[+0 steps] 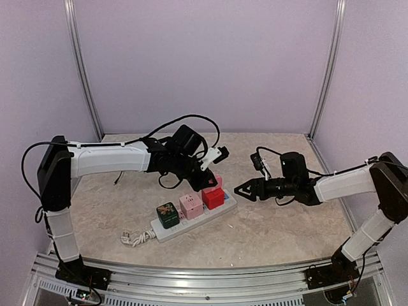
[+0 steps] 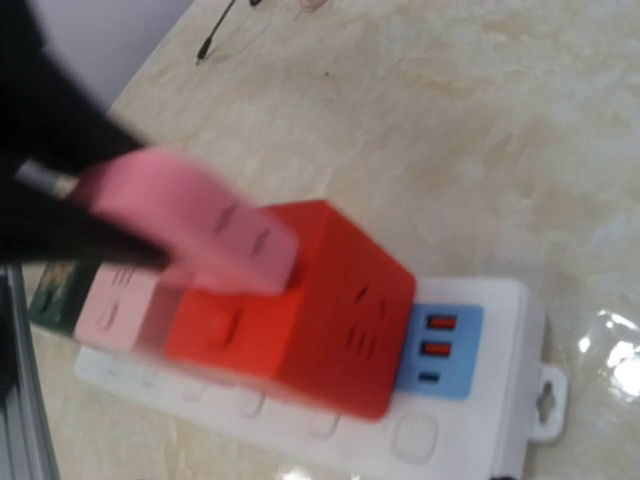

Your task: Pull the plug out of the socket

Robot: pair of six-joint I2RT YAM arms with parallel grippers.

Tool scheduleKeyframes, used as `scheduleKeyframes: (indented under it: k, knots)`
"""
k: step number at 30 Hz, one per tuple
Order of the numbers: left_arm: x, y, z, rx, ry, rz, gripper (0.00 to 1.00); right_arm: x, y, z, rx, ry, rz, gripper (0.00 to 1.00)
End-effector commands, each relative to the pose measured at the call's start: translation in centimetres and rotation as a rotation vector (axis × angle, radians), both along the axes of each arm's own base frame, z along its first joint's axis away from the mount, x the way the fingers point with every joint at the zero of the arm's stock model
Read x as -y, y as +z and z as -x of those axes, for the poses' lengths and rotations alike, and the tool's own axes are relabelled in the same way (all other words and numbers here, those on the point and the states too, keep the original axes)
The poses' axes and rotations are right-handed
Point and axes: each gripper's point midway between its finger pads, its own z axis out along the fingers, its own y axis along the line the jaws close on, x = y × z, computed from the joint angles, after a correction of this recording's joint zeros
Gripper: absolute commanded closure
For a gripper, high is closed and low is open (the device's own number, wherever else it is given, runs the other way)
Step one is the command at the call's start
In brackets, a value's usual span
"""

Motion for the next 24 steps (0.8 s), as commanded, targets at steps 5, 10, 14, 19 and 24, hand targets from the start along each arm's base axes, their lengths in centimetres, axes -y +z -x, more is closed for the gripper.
scheduleKeyframes:
  k: [5,10,14,19,24]
  knots:
    - [0.1,-1.7,2.0,-0.032,-0.039,-0.06,1.0,-3.2,-0.6,-1.1,-0.06,-0.005,-0.054,0.35]
    - [0.3,-1.7,1.9,-0.027,-0.041,-0.057,1.0,-4.7,-1.1,-1.3,-0.082,0.017,-0.077,0.37]
    - [0.4,-1.7,1.9,-0.023,-0.04,-0.054,1.0,-5.8,-1.6,-1.0,-0.096,0.04,-0.078,0.41]
    - [0.4,-1.4,1.7,-0.012,-0.034,-0.048,1.0,-6.1,-2.9,-0.8,-0.119,0.04,-0.051,0.46]
    - [0.7,-1.1,1.9,0.002,-0.038,-0.04,1.0,-5.9,-4.8,-1.0,-0.155,0.01,-0.015,0.55]
